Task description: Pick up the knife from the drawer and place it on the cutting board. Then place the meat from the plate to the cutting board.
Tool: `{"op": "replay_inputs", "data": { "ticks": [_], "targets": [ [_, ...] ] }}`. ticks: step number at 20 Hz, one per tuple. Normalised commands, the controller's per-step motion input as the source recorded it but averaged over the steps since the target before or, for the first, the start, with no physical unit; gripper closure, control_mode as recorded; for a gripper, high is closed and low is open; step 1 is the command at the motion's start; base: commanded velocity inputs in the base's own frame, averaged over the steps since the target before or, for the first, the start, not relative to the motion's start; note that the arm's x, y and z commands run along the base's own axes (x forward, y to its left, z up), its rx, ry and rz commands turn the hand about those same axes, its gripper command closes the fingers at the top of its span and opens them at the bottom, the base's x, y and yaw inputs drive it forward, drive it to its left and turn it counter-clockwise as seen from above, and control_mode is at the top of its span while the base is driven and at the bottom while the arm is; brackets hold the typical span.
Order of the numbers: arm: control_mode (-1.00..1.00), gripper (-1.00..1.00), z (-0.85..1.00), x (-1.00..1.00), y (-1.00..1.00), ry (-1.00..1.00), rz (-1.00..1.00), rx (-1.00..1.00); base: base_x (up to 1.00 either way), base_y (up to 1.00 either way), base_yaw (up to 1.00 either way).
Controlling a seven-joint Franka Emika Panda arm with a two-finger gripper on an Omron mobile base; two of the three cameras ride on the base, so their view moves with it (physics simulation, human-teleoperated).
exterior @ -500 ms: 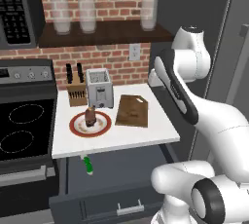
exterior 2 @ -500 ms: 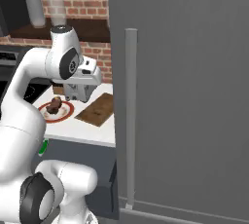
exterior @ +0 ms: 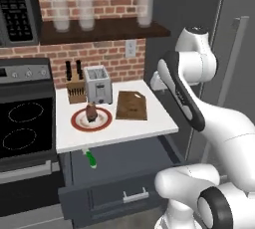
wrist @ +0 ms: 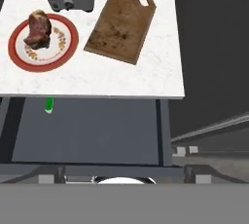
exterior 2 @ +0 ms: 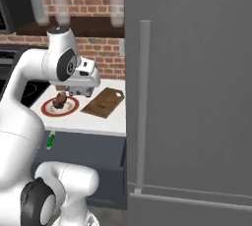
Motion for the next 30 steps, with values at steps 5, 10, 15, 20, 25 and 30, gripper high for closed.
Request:
{"op": "replay_inputs", "data": {
  "ticks": [5,10,15,20,25,30],
  "targets": [
    [1.00,-1.00,0.00,0.00,0.00,0.00,0.00,0.00,-0.25,0.81,-0.51],
    [1.00,-1.00,0.00,0.00,0.00,0.00,0.00,0.00,0.00,0.88,-0.57],
    [1.00,-1.00,0.00,0.00,0.00,0.00,0.00,0.00,-0.06,0.82,-0.59],
    [1.00,-1.00,0.00,0.00,0.00,0.00,0.00,0.00,-0.26,0.68,-0.59],
    [1.00,-1.00,0.00,0.00,0.00,0.00,0.00,0.00,-0.01,0.48,-0.49],
    [1.00,-1.00,0.00,0.00,0.00,0.00,0.00,0.00,0.00,0.53,-0.36]
  ]
}}
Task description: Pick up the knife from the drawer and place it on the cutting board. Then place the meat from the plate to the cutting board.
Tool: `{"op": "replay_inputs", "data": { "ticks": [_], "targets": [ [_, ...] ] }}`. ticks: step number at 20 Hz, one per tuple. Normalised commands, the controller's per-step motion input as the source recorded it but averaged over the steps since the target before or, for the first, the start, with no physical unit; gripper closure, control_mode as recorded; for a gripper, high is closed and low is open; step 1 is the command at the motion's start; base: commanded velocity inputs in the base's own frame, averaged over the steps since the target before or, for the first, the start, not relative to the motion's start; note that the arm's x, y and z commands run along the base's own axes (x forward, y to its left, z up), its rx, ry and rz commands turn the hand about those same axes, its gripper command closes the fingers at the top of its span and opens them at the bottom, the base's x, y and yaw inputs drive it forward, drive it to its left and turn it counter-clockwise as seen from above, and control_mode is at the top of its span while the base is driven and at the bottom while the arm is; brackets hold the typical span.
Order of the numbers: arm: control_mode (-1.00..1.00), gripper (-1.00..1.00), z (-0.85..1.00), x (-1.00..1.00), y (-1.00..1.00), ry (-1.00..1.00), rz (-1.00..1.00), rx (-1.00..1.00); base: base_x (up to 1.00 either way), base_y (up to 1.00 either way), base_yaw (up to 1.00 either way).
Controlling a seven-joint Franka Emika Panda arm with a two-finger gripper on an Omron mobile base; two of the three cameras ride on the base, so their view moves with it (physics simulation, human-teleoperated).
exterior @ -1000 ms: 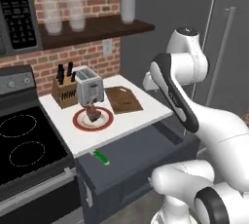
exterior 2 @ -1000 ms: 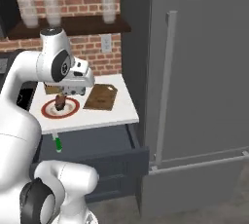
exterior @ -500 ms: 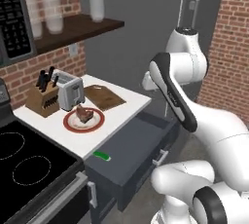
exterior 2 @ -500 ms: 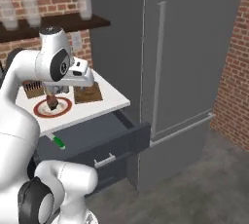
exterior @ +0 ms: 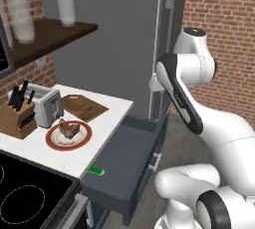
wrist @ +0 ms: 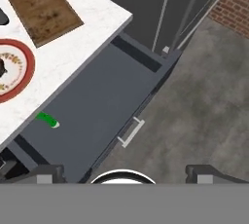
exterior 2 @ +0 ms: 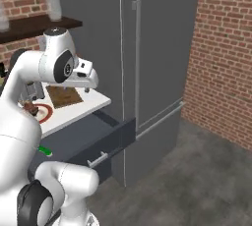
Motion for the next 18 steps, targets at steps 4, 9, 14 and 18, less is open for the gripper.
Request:
{"op": "replay_inputs", "data": {
  "ticks": [4,9,14,18],
  "targets": [
    [1.00,-1.00,0.00,0.00,0.00,0.00,0.00,0.00,-0.10,0.54,-0.30],
    [1.00,-1.00,0.00,0.00,0.00,0.00,0.00,0.00,-0.66,0.34,-0.27],
    [1.00,-1.00,0.00,0.00,0.00,0.00,0.00,0.00,-0.39,0.30,-0.22],
    [1.00,-1.00,0.00,0.00,0.00,0.00,0.00,0.00,0.01,0.65,-0.15]
  ]
}}
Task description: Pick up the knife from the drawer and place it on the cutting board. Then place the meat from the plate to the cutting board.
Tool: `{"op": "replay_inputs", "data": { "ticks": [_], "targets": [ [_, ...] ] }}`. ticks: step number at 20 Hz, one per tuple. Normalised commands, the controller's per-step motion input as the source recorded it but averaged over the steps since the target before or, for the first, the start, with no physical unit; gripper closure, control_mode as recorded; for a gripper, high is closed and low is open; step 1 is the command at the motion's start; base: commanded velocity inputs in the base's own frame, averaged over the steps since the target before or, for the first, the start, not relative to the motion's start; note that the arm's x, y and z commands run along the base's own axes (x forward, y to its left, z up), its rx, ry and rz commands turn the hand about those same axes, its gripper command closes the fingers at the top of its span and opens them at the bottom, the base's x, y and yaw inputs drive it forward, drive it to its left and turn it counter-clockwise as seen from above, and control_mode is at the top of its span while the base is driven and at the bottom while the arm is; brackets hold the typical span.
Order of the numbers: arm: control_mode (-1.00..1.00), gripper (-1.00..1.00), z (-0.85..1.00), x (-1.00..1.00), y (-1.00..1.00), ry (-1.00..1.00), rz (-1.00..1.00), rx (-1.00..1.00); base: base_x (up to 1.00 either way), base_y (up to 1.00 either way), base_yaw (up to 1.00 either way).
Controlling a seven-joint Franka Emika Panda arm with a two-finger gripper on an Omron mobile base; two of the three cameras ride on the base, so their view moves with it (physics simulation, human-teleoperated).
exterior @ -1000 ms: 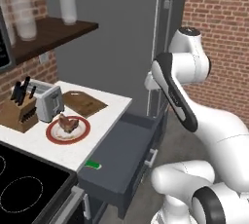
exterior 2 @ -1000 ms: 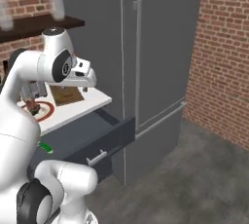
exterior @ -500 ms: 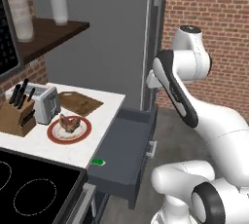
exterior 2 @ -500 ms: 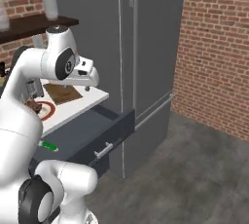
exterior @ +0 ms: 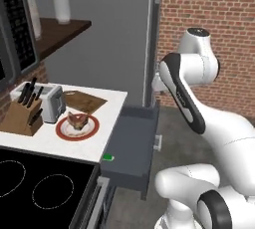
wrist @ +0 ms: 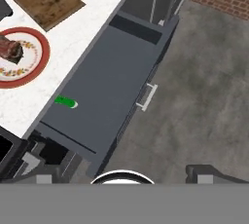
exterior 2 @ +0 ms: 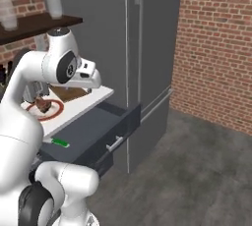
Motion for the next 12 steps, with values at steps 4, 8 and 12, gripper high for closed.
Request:
{"op": "replay_inputs", "data": {
  "ticks": [4,8,12],
  "targets": [
    [1.00,-1.00,0.00,0.00,0.00,0.00,0.00,0.00,0.22,0.77,-0.14],
    [-1.00,-1.00,-0.02,-0.01,0.10,0.01,-0.07,0.02,0.02,0.33,-0.07],
    [-1.00,-1.00,-0.40,-0.02,-0.16,0.06,-0.14,0.14,0.00,0.00,0.00]
  ]
}}
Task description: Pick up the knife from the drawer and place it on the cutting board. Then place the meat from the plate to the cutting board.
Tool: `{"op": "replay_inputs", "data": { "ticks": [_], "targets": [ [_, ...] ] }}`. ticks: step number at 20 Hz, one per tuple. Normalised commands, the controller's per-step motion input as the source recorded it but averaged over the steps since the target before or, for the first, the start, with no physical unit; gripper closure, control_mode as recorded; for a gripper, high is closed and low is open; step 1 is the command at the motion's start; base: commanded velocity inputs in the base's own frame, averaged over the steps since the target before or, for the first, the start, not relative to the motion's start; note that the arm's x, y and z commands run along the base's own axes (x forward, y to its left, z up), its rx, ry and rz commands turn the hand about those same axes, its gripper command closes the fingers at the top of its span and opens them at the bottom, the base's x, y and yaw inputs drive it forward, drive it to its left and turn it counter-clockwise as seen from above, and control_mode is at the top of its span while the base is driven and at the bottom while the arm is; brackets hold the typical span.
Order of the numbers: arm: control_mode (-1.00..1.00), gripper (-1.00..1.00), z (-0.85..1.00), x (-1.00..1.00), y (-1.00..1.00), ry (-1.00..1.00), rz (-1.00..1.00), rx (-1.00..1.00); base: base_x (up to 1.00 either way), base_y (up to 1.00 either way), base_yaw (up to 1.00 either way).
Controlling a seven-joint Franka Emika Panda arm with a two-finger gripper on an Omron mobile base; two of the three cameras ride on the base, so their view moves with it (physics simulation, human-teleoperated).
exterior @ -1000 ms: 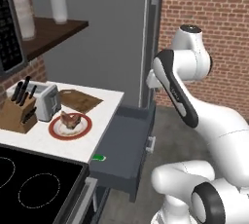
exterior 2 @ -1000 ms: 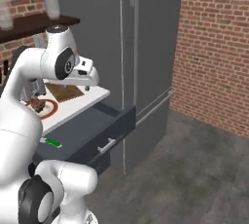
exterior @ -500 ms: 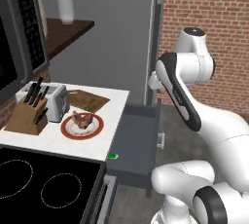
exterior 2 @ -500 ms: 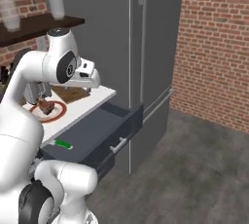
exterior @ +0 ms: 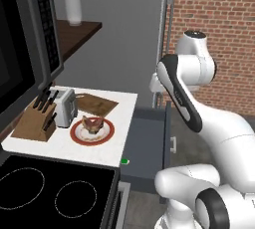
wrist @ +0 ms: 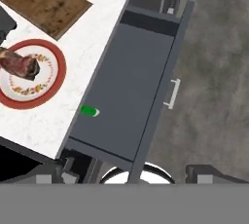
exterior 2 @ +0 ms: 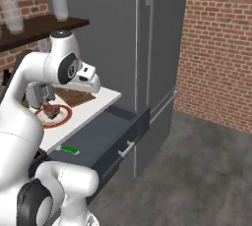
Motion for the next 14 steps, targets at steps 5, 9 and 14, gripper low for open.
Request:
{"op": "replay_inputs", "data": {
  "ticks": [5,9,14],
  "targets": [
    [-1.00,-1.00,-0.93,0.23,-0.43,0.10,-0.04,0.34,0.00,0.00,0.00],
    [-1.00,-1.00,-1.00,0.37,-0.01,0.02,0.00,0.25,0.00,0.00,0.00],
    [-1.00,-1.00,-0.93,0.28,0.04,-0.01,0.00,0.03,0.00,0.00,0.00]
  ]
}}
